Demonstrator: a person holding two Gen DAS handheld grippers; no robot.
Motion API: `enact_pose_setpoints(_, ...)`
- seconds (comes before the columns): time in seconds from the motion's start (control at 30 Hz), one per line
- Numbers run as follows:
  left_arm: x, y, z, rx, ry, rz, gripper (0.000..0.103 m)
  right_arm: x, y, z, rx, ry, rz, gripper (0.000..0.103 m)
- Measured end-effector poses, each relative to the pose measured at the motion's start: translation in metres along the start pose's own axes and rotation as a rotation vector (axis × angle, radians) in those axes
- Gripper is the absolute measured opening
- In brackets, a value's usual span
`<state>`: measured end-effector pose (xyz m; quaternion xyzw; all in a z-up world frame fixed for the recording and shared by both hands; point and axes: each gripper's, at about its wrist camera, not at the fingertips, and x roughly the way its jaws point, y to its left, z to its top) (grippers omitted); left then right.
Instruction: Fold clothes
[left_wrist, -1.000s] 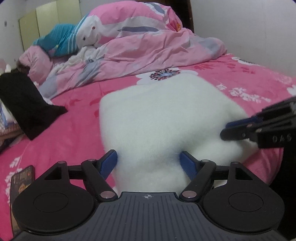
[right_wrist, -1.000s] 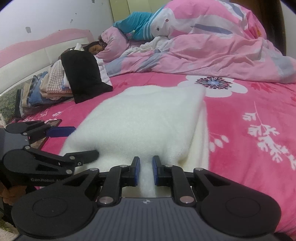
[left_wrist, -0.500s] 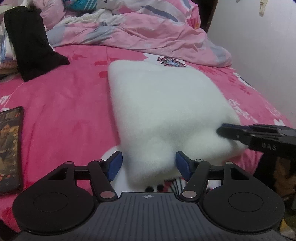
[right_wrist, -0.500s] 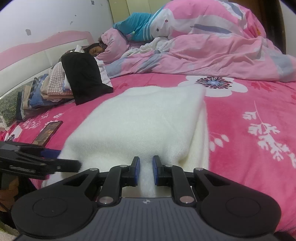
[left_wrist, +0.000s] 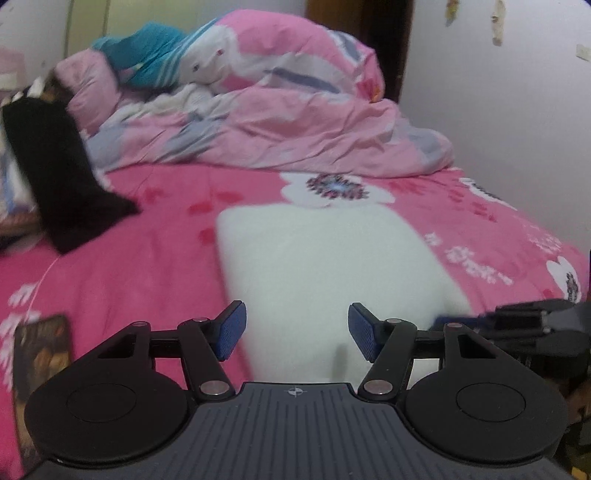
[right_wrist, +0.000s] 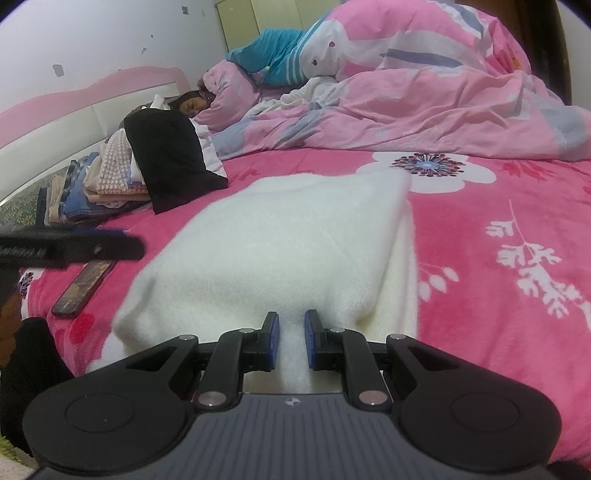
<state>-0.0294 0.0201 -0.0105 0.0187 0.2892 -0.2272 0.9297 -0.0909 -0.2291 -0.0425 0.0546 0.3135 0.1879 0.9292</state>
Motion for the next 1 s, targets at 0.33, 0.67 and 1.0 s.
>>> enact_pose_setpoints(0.33,0.032,-0.023,-0.016,0.080,0.063,-0.008,0.071,0.000,0.000,-0.002,0.000,-0.008,0.003,0.016)
enact_pose_setpoints(0.67,0.035,-0.031,-0.015,0.094,0.079,0.017,0.078,-0.001,-0.003,0.002,0.057,0.014,0.014,0.019)
enact_pose_setpoints(1.0,0.033,-0.024,-0.013,0.060,0.070,-0.010,0.078,-0.019,-0.003,0.005,0.121,-0.009,0.034,0.022)
